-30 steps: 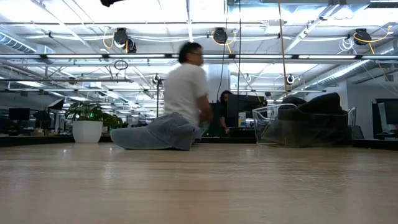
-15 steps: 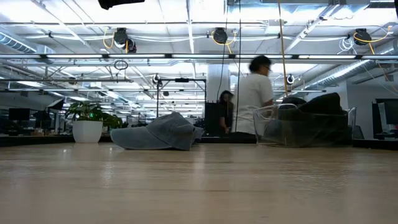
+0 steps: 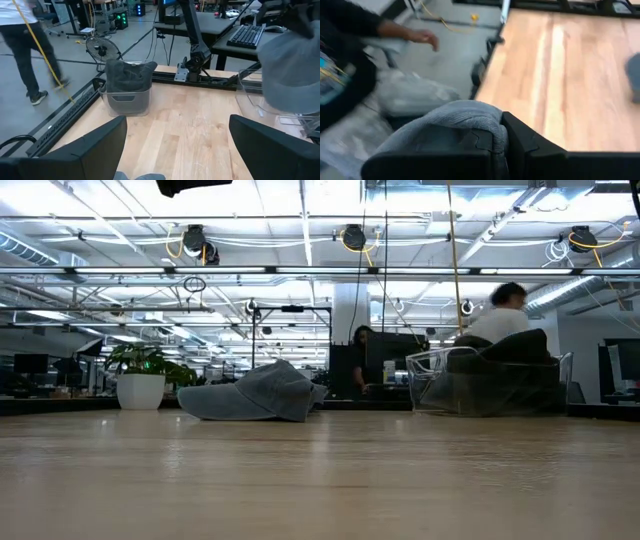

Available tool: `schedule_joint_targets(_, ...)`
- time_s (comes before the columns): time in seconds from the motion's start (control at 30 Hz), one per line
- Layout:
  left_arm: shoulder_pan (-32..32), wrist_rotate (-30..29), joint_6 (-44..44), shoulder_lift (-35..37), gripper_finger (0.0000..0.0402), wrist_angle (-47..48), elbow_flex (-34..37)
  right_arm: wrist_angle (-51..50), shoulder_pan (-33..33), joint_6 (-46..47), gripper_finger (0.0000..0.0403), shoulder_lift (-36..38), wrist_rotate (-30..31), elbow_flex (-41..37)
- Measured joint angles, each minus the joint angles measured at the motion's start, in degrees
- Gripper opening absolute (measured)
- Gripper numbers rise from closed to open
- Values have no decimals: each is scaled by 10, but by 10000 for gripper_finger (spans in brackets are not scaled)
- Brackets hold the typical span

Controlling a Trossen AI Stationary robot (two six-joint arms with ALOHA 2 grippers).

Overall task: Pick & Place hat
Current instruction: Put the bottom gray cap into the bottom transparent bin

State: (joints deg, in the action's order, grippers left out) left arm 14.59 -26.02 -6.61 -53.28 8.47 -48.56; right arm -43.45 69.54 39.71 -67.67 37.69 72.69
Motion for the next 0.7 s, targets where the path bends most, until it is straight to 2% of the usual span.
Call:
schedule_joint_targets(0.13, 0, 0, 0, 0, 361, 0, 0, -38, 0, 1, 9, -11, 1, 0)
schedule_joint_targets(0.37, 0, 0, 0, 0, 361, 0, 0, -44, 5, -12, 9, -61, -1, 0)
schedule_joint_targets(0.7, 0, 0, 0, 0, 361, 0, 0, -56, 7, 49, 9, -131, -5, 0)
